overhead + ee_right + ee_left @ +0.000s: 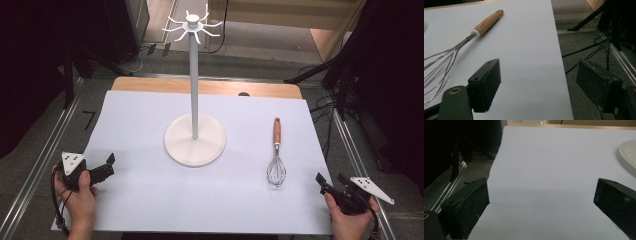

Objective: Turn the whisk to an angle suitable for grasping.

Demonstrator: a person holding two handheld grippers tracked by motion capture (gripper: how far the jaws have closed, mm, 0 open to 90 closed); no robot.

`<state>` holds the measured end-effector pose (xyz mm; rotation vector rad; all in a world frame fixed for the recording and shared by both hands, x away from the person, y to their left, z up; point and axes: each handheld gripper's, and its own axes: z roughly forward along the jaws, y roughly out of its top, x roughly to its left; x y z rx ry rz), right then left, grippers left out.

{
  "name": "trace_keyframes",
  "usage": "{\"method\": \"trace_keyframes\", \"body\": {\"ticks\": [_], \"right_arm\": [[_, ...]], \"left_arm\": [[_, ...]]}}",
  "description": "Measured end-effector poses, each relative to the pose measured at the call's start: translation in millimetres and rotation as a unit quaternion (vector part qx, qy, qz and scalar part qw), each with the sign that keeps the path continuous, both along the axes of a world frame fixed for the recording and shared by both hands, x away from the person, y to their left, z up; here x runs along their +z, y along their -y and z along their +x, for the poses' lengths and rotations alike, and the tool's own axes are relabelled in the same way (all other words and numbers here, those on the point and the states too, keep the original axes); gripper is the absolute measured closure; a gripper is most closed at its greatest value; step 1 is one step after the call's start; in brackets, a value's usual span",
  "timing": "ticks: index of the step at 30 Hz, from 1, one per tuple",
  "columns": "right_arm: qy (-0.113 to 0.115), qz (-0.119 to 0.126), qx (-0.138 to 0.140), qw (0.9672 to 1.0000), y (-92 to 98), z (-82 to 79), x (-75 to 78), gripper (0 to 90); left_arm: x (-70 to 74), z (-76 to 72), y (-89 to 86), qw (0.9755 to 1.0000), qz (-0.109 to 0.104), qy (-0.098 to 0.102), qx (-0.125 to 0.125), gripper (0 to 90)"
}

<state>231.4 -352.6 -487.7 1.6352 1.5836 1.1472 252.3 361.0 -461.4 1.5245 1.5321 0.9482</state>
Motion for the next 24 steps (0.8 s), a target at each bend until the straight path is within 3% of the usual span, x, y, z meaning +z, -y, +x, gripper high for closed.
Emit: {"method": "trace_keyframes", "body": {"ticks": [1, 2, 3, 4, 6, 10, 13, 14, 15, 16, 19, 20, 21, 22, 23, 24], "right_arm": [[0.000, 0.000, 0.000, 1.0000, 0.0, 0.0, 0.0, 20.3], [-0.011, -0.003, -0.001, 0.9999, -2.1, 1.0, 0.7, 29.1], [-0.017, -0.020, -0.013, 0.9996, -4.7, 2.5, 0.9, 30.1], [-0.017, -0.020, -0.013, 0.9996, -4.7, 2.5, 0.9, 30.1], [-0.031, -0.039, -0.022, 0.9985, -9.7, 5.9, 2.3, 37.1], [-0.033, -0.009, 0.021, 0.9992, -19.8, 14.5, 9.8, 61.6], [-0.035, -0.002, 0.041, 0.9986, -26.2, 19.5, 12.8, 72.0], [-0.048, 0.005, 0.052, 0.9975, -28.4, 22.8, 14.9, 80.8], [-0.088, 0.015, 0.061, 0.9941, -34.7, 28.7, 19.2, 88.5], [-0.088, 0.015, 0.061, 0.9941, -34.7, 28.7, 19.2, 88.5], [-0.105, -0.018, 0.080, 0.9911, -45.7, 35.3, 22.9, 90.0], [-0.115, -0.024, 0.087, 0.9893, -48.9, 37.7, 23.9, 90.0], [-0.135, -0.029, 0.100, 0.9855, -54.3, 44.1, 24.7, 90.0], [-0.135, -0.029, 0.100, 0.9855, -54.3, 44.1, 24.7, 90.0], [-0.148, -0.028, 0.102, 0.9833, -56.8, 48.0, 25.0, 90.0], [-0.171, -0.027, 0.111, 0.9786, -61.2, 56.8, 25.1, 90.0]], "left_arm": [[0.0, 0.0, 0.0, 1.0000, 0.000, 0.000, 0.000, 0.6], [0.0, -0.3, 0.4, 1.0000, 0.002, 0.001, 0.000, 0.6], [0.0, -0.3, 0.4, 1.0000, 0.002, 0.001, 0.000, 0.6], [0.0, -0.4, 0.6, 1.0000, 0.003, 0.001, -0.001, 0.6], [0.0, -0.5, 0.6, 1.0000, 0.003, 0.002, 0.000, 0.6], [-0.1, -0.4, 0.7, 1.0000, 0.004, 0.002, 0.000, 0.6], [0.0, -0.4, 0.6, 1.0000, 0.003, 0.002, 0.000, 0.6], [-0.1, -0.4, 0.5, 1.0000, 0.003, 0.002, 0.000, 0.6], [0.1, -0.6, 0.7, 1.0000, 0.004, 0.001, -0.001, 0.6], [0.1, -0.6, 0.7, 1.0000, 0.004, 0.001, -0.001, 0.6], [0.0, -0.8, 0.5, 1.0000, 0.003, 0.003, -0.002, 0.6], [0.0, -0.8, 0.5, 1.0000, 0.003, 0.003, -0.003, 0.6], [0.0, -0.7, 0.6, 1.0000, 0.003, 0.003, -0.003, 0.6], [0.0, -0.7, 0.6, 1.0000, 0.003, 0.003, -0.003, 0.6], [0.0, -0.7, 0.7, 1.0000, 0.003, 0.002, -0.002, 0.6], [0.0, -0.8, 0.8, 1.0000, 0.003, 0.002, -0.003, 0.6]]}}
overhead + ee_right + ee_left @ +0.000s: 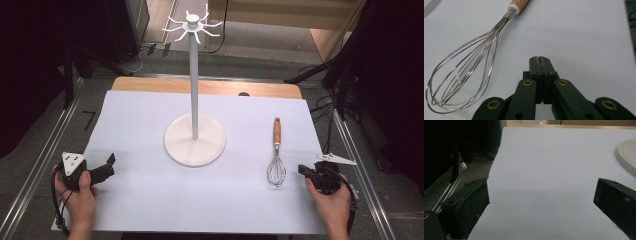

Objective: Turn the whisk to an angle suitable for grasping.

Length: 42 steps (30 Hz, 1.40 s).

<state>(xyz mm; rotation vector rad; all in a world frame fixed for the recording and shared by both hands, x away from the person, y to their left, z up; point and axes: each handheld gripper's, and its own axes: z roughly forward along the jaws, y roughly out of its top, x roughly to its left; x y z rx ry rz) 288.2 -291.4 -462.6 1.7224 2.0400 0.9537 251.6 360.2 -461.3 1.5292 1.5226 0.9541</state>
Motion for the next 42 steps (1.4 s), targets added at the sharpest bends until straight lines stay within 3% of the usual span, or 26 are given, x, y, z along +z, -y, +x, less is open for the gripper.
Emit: {"method": "trace_keyframes", "body": {"ticks": [1, 2, 6, 9, 11, 14, 18, 27, 29, 34, 38, 42], "right_arm": [[0.000, 0.000, 0.000, 1.0000, 0.0, 0.0, 0.0, 90.0], [-0.018, -0.008, -0.002, 0.9998, -5.1, 7.6, 1.0, 90.0], [-0.024, -0.035, -0.005, 0.9991, -14.1, 22.1, 7.4, 90.0], [-0.031, -0.032, -0.007, 0.9990, -17.5, 33.5, 12.4, 90.0], [-0.052, -0.023, -0.006, 0.9984, -19.9, 41.5, 14.1, 90.0], [-0.075, -0.030, 0.006, 0.9967, -25.8, 52.2, 14.7, 90.0], [-0.095, -0.035, -0.004, 0.9948, -29.0, 66.5, 13.1, 90.0], [-0.114, -0.035, -0.014, 0.9927, -31.8, 86.6, 7.4, 90.0], [-0.117, -0.028, -0.011, 0.9927, -31.8, 90.8, 8.6, 90.0], [-0.126, -0.039, -0.017, 0.9911, -34.0, 103.6, 14.3, 90.0], [-0.155, -0.044, -0.037, 0.9863, -40.2, 117.8, 14.7, 90.0], [-0.158, -0.059, -0.043, 0.9848, -47.3, 127.2, 12.1, 90.0]], "left_arm": [[-0.1, 0.0, 0.1, 1.0000, 0.000, 0.001, 0.001, 0.6], [-0.1, -0.1, 0.0, 1.0000, 0.001, 0.000, 0.000, 0.6], [-0.2, 0.2, 0.0, 1.0000, 0.001, 0.000, 0.000, 0.6], [-0.1, 0.3, -0.3, 1.0000, 0.001, -0.001, -0.001, 0.6], [-0.1, 0.3, -0.3, 1.0000, 0.001, -0.001, -0.001, 0.6], [-0.3, 0.3, -0.1, 1.0000, 0.001, 0.000, -0.002, 0.6], [-0.1, 0.3, -0.7, 1.0000, 0.000, -0.001, -0.003, 0.6], [-0.1, 0.5, -0.9, 1.0000, -0.001, -0.002, -0.004, 0.6], [-0.1, 0.5, -0.9, 1.0000, -0.001, -0.002, -0.004, 0.6], [-0.1, 0.5, -1.0, 1.0000, -0.003, -0.001, -0.004, 0.6], [0.0, 0.3, -1.1, 1.0000, -0.003, -0.001, -0.005, 0.6], [0.0, 0.4, -1.2, 1.0000, -0.003, -0.001, -0.005, 0.6]]}}
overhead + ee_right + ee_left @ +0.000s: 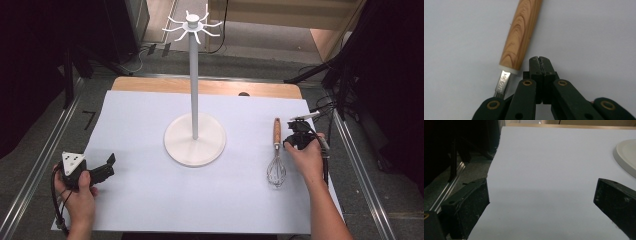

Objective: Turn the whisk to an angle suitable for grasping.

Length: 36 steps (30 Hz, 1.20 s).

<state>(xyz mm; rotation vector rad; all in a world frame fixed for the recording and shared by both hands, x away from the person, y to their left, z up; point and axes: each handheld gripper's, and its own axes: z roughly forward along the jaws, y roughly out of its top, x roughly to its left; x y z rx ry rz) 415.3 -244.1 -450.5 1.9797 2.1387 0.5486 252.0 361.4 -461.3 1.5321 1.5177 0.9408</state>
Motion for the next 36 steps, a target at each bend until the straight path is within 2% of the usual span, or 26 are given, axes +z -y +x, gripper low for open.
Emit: {"method": "trace_keyframes", "body": {"ticks": [4, 9, 11, 14, 15, 18, 23, 28, 29, 30, 31, 34, 36], "right_arm": [[0.001, -0.010, -0.006, 0.9999, -3.3, 6.2, -0.5, 90.0], [0.014, -0.005, -0.017, 0.9998, -2.0, 16.0, 0.0, 90.0], [0.020, -0.002, -0.012, 0.9997, -2.9, 19.1, 0.7, 90.0], [0.022, -0.010, -0.005, 0.9997, -7.5, 22.9, 1.4, 90.0], [0.021, -0.003, 0.001, 0.9998, -8.6, 24.6, 1.7, 90.0], [0.022, -0.004, 0.005, 0.9997, -10.5, 25.2, 1.5, 90.0], [0.021, 0.016, 0.016, 0.9995, -17.6, 25.8, -1.5, 90.0], [0.027, 0.013, 0.013, 0.9995, -17.8, 24.1, -1.0, 90.0], [0.030, 0.015, 0.011, 0.9994, -17.0, 22.9, -0.1, 85.3], [0.033, 0.012, 0.011, 0.9993, -15.5, 19.8, 1.7, 76.4], [0.033, 0.012, 0.011, 0.9993, -15.5, 19.8, 1.7, 76.4], [0.033, -0.012, 0.006, 0.9993, -14.1, 15.0, 3.6, 66.3], [0.027, -0.003, -0.003, 0.9996, -11.6, 12.7, 5.7, 60.5]], "left_arm": [[0.0, 0.1, 0.0, 1.0000, -0.001, 0.000, 0.000, 0.6], [-0.2, 0.3, -0.1, 1.0000, -0.001, 0.001, 0.000, 0.6], [-0.2, 0.3, -0.1, 1.0000, -0.001, 0.001, 0.000, 0.6], [0.0, 0.1, -0.1, 1.0000, -0.001, 0.000, -0.001, 0.6], [0.0, 0.0, -0.1, 1.0000, -0.001, 0.000, -0.001, 0.6], [0.0, -0.1, 0.0, 1.0000, 0.000, 0.000, -0.001, 0.6], [0.0, -0.4, -0.1, 1.0000, 0.000, 0.001, -0.002, 0.6], [-0.2, 0.2, -0.3, 1.0000, -0.002, 0.001, -0.001, 0.6], [-0.1, 0.1, -0.3, 1.0000, -0.002, 0.001, -0.001, 0.6], [-0.1, 0.0, -0.5, 1.0000, -0.002, 0.001, -0.002, 0.6], [-0.1, 0.0, -0.5, 1.0000, -0.002, 0.001, -0.002, 0.6], [-0.1, 0.1, -0.6, 1.0000, -0.002, 0.001, -0.002, 0.6], [-0.2, 0.1, -0.7, 1.0000, -0.003, 0.002, -0.003, 0.6]]}}
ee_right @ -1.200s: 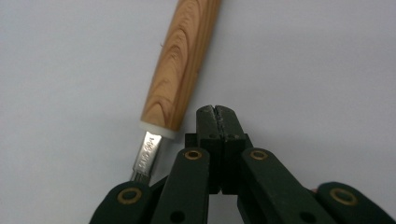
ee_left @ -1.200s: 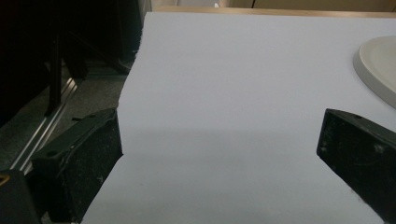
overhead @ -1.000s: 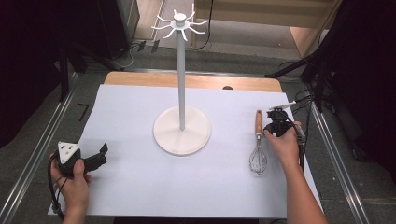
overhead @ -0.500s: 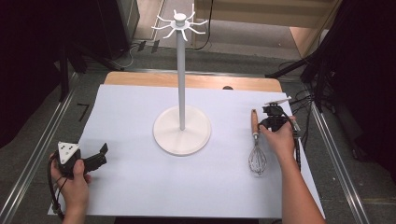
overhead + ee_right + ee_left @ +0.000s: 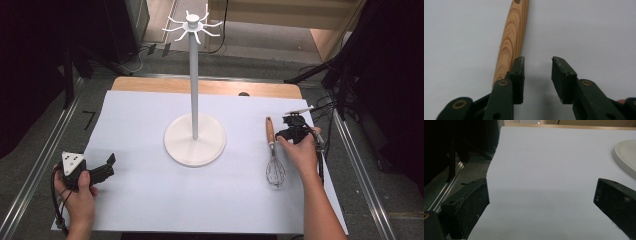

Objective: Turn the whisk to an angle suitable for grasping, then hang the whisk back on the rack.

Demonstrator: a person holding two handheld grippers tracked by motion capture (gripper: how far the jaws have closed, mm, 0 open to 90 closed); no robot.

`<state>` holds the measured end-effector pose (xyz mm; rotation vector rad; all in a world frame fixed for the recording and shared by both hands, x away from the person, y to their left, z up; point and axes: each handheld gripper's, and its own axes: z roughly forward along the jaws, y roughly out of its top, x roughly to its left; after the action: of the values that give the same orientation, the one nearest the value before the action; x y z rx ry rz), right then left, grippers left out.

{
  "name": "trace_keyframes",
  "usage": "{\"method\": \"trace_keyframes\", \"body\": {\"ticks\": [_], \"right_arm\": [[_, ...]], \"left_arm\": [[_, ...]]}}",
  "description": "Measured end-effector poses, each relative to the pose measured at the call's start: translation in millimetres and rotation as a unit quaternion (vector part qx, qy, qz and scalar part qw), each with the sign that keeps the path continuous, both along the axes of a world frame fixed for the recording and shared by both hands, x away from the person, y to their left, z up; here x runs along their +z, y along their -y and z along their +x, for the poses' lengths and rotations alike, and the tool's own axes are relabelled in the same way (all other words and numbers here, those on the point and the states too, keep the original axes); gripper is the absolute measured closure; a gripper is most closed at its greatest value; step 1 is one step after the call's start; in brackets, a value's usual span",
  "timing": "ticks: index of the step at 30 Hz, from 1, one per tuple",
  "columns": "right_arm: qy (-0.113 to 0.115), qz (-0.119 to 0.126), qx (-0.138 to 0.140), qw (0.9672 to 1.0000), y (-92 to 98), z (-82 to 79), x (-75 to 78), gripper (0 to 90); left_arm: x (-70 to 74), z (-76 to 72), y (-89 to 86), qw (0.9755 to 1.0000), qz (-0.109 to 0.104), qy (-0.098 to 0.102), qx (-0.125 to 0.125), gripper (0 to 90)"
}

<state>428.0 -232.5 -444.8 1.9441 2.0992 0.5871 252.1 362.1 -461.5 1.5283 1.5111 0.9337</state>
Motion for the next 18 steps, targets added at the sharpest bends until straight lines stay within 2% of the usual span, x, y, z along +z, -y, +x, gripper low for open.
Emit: {"method": "trace_keyframes", "body": {"ticks": [1, 2, 5, 6, 8, 12, 18], "right_arm": [[-0.005, 0.008, -0.008, 0.9999, 1.8, -0.9, 1.4, 58.4], [-0.019, 0.027, -0.018, 0.9993, 4.8, -3.0, 3.7, 58.1], [-0.031, 0.037, -0.023, 0.9985, 5.5, -5.4, 5.2, 55.3], [-0.040, 0.044, -0.022, 0.9980, 4.1, -8.5, 7.8, 51.4], [-0.042, 0.047, -0.021, 0.9978, 3.1, -10.1, 9.2, 51.2], [-0.051, 0.063, -0.008, 0.9967, -4.5, -17.6, 14.2, 44.2], [-0.058, 0.072, 0.001, 0.9957, -9.2, -21.6, 14.2, 42.5]], "left_arm": [[0.2, 0.1, -0.3, 1.0000, 0.000, -0.002, 0.000, 0.6], [0.1, 0.0, -0.5, 1.0000, -0.001, -0.002, -0.001, 0.6], [0.2, -0.3, -0.3, 1.0000, 0.000, -0.001, 0.000, 0.6], [0.2, -0.3, -0.3, 1.0000, 0.000, -0.001, 0.000, 0.6], [0.1, -0.5, -0.3, 1.0000, 0.000, 0.000, -0.001, 0.6], [0.1, -0.7, -0.1, 1.0000, 0.000, 0.001, -0.002, 0.6], [0.1, -0.9, 0.0, 1.0000, 0.001, 0.001, -0.002, 0.6]]}}
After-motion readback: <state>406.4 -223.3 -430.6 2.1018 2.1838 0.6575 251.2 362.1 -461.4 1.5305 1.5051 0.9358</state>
